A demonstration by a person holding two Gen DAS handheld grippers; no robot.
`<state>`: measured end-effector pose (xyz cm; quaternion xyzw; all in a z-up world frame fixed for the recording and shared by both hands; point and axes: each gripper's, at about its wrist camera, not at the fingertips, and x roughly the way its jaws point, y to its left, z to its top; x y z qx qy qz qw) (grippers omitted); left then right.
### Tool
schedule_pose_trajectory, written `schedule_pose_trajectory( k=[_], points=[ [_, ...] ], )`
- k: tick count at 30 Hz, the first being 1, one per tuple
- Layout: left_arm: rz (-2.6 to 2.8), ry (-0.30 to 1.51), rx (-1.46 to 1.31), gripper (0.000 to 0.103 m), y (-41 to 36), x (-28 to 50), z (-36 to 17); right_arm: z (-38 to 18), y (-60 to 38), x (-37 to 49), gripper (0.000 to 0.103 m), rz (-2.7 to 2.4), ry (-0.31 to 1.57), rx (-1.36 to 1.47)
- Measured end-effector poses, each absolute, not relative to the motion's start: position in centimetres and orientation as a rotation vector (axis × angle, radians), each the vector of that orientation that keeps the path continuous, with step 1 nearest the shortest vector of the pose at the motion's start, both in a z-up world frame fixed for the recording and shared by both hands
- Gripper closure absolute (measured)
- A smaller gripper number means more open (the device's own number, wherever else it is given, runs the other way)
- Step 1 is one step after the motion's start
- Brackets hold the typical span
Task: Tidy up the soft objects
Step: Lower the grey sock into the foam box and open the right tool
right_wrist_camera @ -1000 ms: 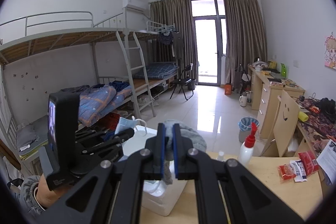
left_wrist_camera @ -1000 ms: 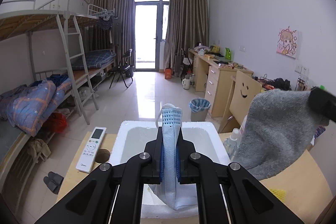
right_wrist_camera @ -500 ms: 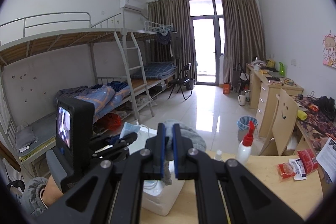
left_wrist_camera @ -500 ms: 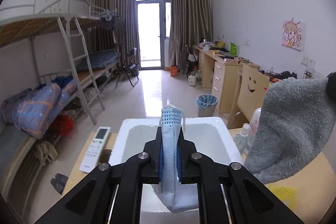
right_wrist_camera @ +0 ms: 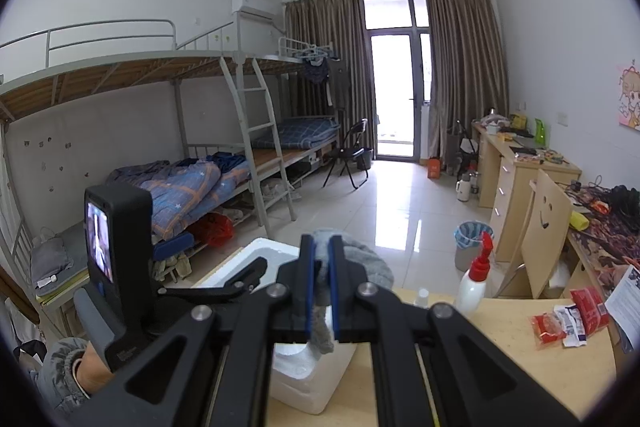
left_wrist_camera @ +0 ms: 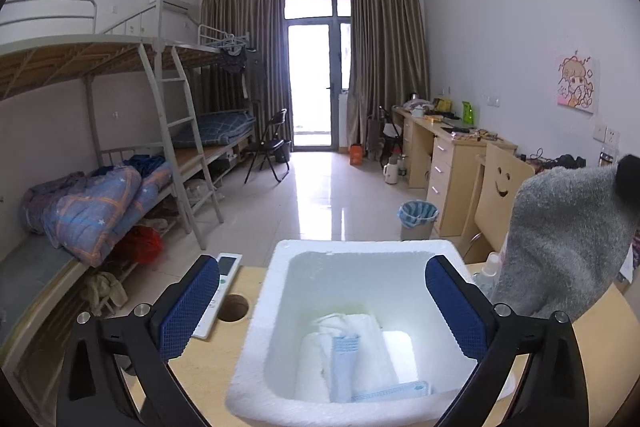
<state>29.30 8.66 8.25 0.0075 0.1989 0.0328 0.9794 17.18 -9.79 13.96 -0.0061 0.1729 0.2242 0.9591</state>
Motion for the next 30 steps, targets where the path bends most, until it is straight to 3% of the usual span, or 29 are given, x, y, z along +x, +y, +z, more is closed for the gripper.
schedule_pose_trajectory(
  k=[30],
  points=[
    [0.208,0.360,-0.017,0.000,15.4,22.6,7.5,12.3,-5.0,19.9,0.094,0.547,0.407,-0.041]
  ],
)
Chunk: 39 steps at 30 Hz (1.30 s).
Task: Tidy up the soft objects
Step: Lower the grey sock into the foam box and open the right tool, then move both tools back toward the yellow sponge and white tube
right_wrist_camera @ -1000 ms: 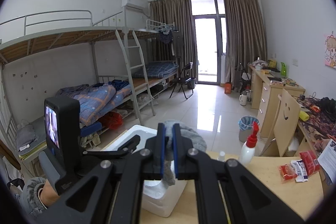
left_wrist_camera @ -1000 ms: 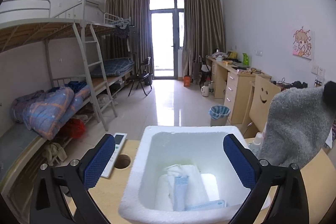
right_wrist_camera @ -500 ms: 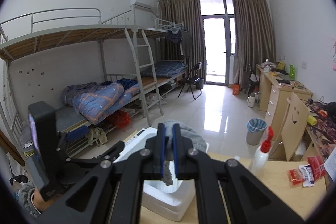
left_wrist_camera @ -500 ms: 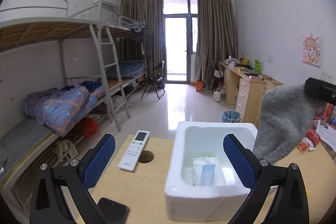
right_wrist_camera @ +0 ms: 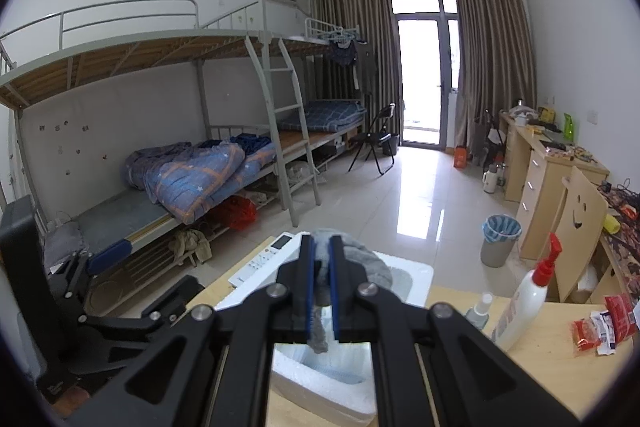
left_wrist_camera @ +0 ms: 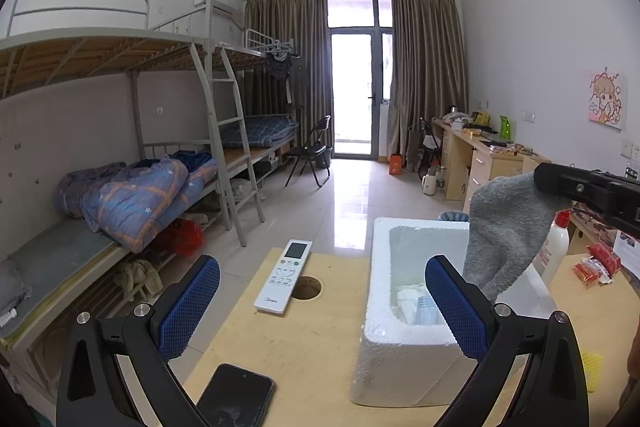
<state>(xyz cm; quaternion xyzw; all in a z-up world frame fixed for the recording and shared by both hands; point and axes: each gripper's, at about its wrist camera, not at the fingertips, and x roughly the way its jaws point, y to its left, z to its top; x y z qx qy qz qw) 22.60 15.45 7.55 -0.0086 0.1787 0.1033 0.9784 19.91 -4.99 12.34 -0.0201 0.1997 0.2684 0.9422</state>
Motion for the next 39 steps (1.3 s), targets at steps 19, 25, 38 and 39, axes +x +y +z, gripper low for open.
schedule_pose_trajectory(
  k=[19,25,38,39],
  points=[
    [0.247,0.340,-0.055,0.000,17.1,22.4,7.7,10.7,-2.5,21.3,0.071,0.516,0.464,-0.099],
    [0.246,0.339,-0.067,0.000,17.5,22.3,7.8,11.0,-2.5,20.5,0.012,0.502,0.419,-0.093],
    [0.219,0.332,-0.063,0.000,16.3,21.1,8.3,11.2,-3.8,19.5,0.000,0.449,0.422,-0.081],
    [0.213,0.330,-0.065,0.000,16.2,21.0,8.4,11.3,-4.1,19.2,0.000,0.450,0.422,-0.080]
  ],
)
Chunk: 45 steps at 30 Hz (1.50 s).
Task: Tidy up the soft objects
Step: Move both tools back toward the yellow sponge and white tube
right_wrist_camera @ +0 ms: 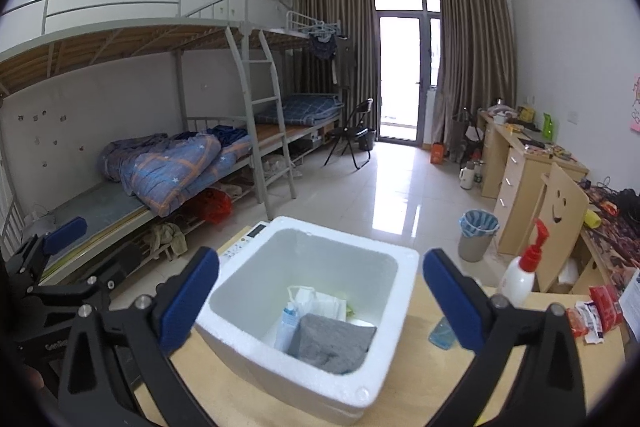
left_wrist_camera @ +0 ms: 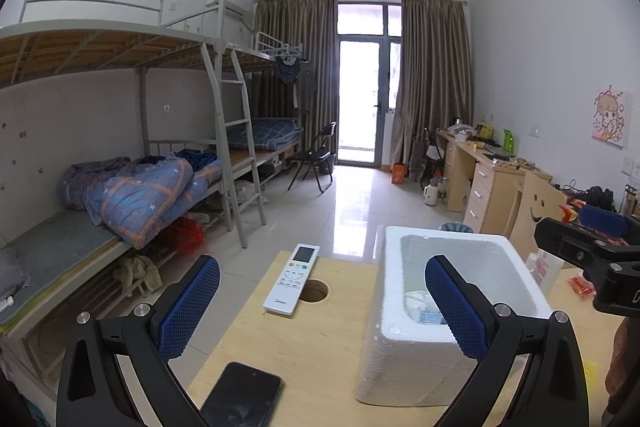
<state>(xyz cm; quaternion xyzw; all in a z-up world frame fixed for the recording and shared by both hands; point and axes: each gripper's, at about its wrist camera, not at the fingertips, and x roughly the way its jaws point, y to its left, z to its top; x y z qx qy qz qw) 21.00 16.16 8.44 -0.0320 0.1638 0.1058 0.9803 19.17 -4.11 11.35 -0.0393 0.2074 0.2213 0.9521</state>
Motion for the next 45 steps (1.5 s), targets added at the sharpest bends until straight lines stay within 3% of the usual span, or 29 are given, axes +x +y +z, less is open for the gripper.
schedule_pose_trajectory(
  k=[26,45],
  points=[
    [0.036,0.238,-0.018,0.000,7.1,8.6,11.4,13.8,-12.0,5.4,0.000,0.334,0.316,0.013],
    [-0.040,0.178,-0.029,0.000,4.5,1.9,10.4,11.2,-16.3,-1.5,0.000,0.256,0.224,0.026]
  ],
)
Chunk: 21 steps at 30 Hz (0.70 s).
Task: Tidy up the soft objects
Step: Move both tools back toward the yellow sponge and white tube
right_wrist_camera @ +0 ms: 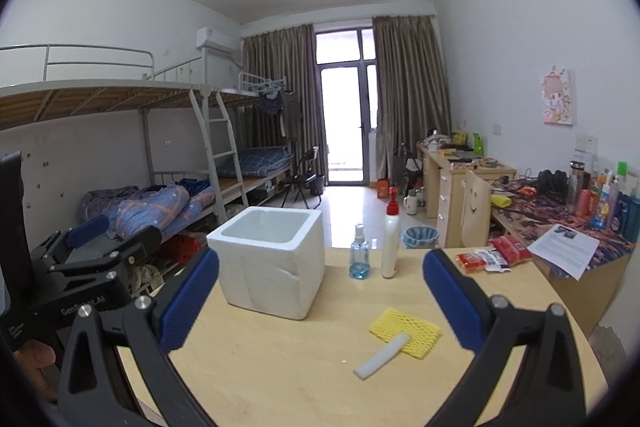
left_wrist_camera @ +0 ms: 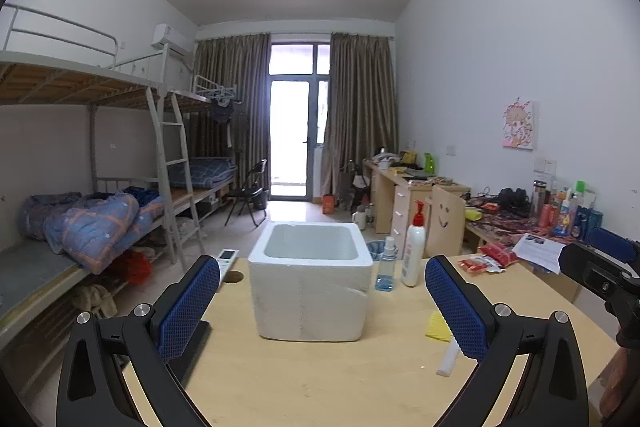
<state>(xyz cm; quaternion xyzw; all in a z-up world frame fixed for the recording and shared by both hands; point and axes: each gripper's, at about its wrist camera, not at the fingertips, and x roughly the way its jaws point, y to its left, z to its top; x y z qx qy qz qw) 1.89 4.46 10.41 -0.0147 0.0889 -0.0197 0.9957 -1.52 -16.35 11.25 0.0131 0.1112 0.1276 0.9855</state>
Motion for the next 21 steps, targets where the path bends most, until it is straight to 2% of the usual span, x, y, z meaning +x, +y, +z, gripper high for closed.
schedule_pose_trajectory(
  k=[21],
  points=[
    [-0.168,0.210,-0.076,0.000,1.5,1.3,2.4,4.9,-19.3,-4.8,0.000,0.160,0.233,0.019]
  ],
)
